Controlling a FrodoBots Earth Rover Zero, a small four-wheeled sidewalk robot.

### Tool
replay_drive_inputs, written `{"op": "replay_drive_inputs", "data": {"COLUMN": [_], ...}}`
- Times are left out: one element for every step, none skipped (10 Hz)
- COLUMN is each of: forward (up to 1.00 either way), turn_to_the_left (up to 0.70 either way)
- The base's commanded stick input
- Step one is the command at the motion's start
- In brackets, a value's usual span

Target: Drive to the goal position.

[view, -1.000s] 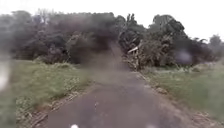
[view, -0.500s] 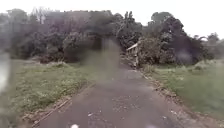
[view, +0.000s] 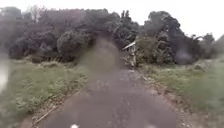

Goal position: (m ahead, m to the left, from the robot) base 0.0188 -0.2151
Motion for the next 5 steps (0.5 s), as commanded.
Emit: {"op": "replay_drive_inputs", "data": {"forward": [0.7,0.7,0.7,0.7,0.7], "turn_to_the_left": [0.0,0.0,0.0,0.0,0.0]}}
